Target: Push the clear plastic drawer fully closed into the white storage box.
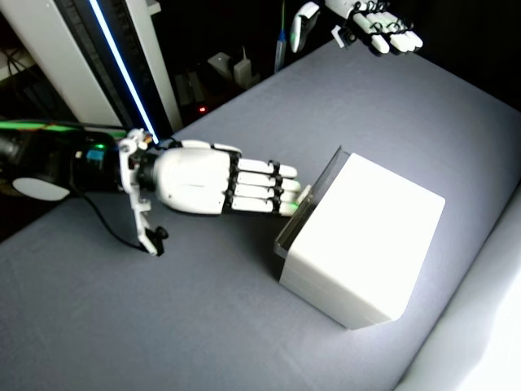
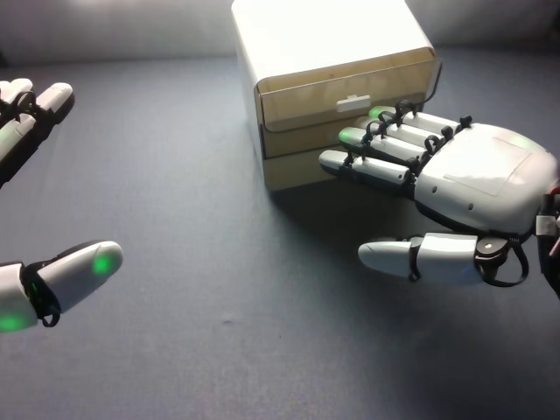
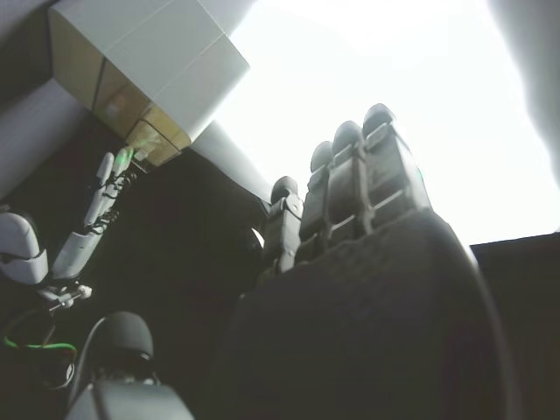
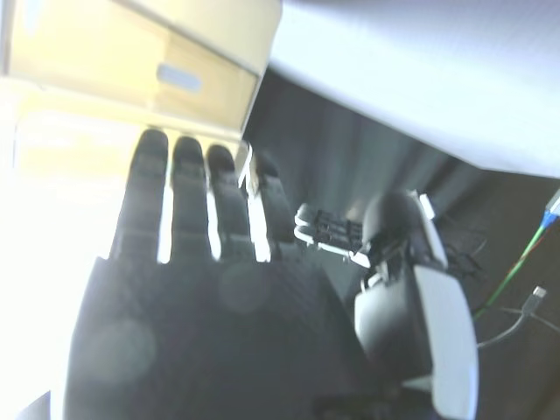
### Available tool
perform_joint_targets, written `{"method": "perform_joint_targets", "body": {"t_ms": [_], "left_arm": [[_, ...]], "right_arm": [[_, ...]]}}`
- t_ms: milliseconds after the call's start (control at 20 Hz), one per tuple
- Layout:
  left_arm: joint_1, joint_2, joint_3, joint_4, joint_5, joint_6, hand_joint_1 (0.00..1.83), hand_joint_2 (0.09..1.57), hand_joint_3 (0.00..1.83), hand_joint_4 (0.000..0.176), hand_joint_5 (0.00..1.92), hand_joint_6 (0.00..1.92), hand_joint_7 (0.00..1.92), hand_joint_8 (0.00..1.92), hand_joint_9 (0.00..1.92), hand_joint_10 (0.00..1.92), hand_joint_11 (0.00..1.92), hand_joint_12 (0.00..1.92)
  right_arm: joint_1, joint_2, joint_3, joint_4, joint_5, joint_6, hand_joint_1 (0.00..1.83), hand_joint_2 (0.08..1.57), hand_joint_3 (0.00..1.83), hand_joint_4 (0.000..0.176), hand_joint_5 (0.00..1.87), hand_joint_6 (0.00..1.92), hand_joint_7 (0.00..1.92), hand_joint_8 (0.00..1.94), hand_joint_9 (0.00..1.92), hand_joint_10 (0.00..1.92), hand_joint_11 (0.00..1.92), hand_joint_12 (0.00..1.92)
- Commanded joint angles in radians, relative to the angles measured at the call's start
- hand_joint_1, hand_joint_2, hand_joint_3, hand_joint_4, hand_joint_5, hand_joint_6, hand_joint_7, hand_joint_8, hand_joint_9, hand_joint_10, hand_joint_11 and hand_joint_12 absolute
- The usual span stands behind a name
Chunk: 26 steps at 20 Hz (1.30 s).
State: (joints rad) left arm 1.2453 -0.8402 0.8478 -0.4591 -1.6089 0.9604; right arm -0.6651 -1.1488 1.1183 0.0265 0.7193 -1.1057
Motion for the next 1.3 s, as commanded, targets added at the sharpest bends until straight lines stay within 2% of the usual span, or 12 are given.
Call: {"method": "perform_joint_targets", "body": {"t_ms": [0,300,450,550,600,800,900,950,1000,1100,1200,1250], "left_arm": [[-0.005,-0.003,0.005,0.006,-0.124,-0.007,0.0,0.62,0.49,0.176,0.0,0.0,0.0,0.0,0.0,0.0,0.0,0.0],[-0.005,-0.003,0.005,0.006,-0.124,-0.008,0.0,0.62,0.49,0.176,0.0,0.0,0.0,0.0,0.0,0.0,0.0,0.0],[-0.005,-0.003,0.005,0.006,-0.124,-0.008,0.0,0.62,0.49,0.176,0.0,0.0,0.0,0.0,0.0,0.0,0.0,0.0],[-0.005,-0.003,0.006,0.006,-0.124,-0.008,0.0,0.62,0.49,0.176,0.0,0.0,0.0,0.0,0.0,0.0,0.0,0.0],[-0.005,-0.003,0.006,0.006,-0.124,-0.008,0.0,0.62,0.49,0.176,0.0,0.0,0.0,0.0,0.0,0.0,0.0,0.0],[-0.005,-0.004,0.008,0.006,-0.124,-0.01,0.0,0.62,0.49,0.176,0.0,0.0,0.0,0.0,0.0,0.0,0.0,0.0],[-0.005,-0.006,0.009,0.006,-0.124,-0.012,0.0,0.62,0.49,0.176,0.0,0.0,0.0,0.0,0.0,0.0,0.0,0.0],[-0.005,-0.007,0.01,0.007,-0.124,-0.012,0.0,0.62,0.49,0.176,0.0,0.0,0.0,0.0,0.0,0.0,0.0,0.0],[-0.005,-0.007,0.011,0.007,-0.124,-0.013,0.0,0.62,0.49,0.176,0.0,0.0,0.0,0.0,0.0,0.0,0.0,0.0],[-0.005,-0.007,0.011,0.008,-0.124,-0.013,0.0,0.62,0.49,0.176,0.0,0.0,0.0,0.0,0.0,0.0,0.0,0.0],[-0.006,-0.007,0.013,0.009,-0.124,-0.013,0.0,0.62,0.49,0.176,0.0,0.0,0.0,0.0,0.0,0.0,0.0,0.0],[-0.006,-0.007,0.013,0.01,-0.124,-0.013,0.0,0.62,0.49,0.176,0.0,0.0,0.0,0.0,0.0,0.0,0.0,0.0]], "right_arm": [[0.008,0.001,0.003,0.0,0.121,-0.004,0.0,1.26,0.01,0.07,0.07,0.01,0.0,0.0,0.0,0.0,0.0,0.0],[0.008,0.001,0.007,0.004,0.122,-0.004,0.0,1.24,0.0,0.068,0.09,0.01,0.0,0.0,0.0,0.0,0.0,0.0],[0.01,0.001,0.011,0.005,0.126,-0.004,0.0,1.2,0.0,0.051,0.08,0.0,0.0,0.0,0.0,0.0,0.0,0.0],[0.021,0.001,0.018,0.004,0.126,-0.004,0.0,1.17,0.0,0.085,0.08,0.0,0.0,0.0,0.0,0.0,0.0,0.0],[0.026,0.001,0.021,0.004,0.126,-0.004,0.0,1.17,0.0,0.091,0.08,0.0,0.0,0.0,0.0,0.0,0.0,0.0],[0.031,0.001,0.038,0.017,0.126,-0.004,0.0,1.19,0.0,0.082,0.08,0.0,0.0,0.0,0.0,0.0,0.0,0.0],[0.031,-0.004,0.049,0.024,0.12,-0.004,0.0,1.21,0.0,0.057,0.09,0.01,0.0,0.0,0.0,0.0,0.0,0.0],[0.034,-0.01,0.058,0.026,0.113,-0.004,0.0,1.19,0.0,0.072,0.09,0.01,0.0,0.0,0.0,0.0,0.0,0.0],[0.035,-0.015,0.066,0.029,0.105,-0.004,0.0,1.16,0.0,0.107,0.09,0.0,0.0,0.0,0.0,0.0,0.0,0.0],[0.035,-0.018,0.074,0.035,0.098,-0.004,0.0,1.11,0.0,0.137,0.05,0.0,0.0,0.0,0.0,0.0,0.0,0.0],[0.035,-0.025,0.085,0.041,0.09,-0.004,0.0,1.08,0.0,0.147,0.04,0.0,0.0,0.0,0.0,0.0,0.0,0.0],[0.037,-0.03,0.092,0.042,0.085,-0.004,0.0,1.08,0.0,0.139,0.05,0.0,0.0,0.0,0.0,0.0,0.0,0.0]]}}
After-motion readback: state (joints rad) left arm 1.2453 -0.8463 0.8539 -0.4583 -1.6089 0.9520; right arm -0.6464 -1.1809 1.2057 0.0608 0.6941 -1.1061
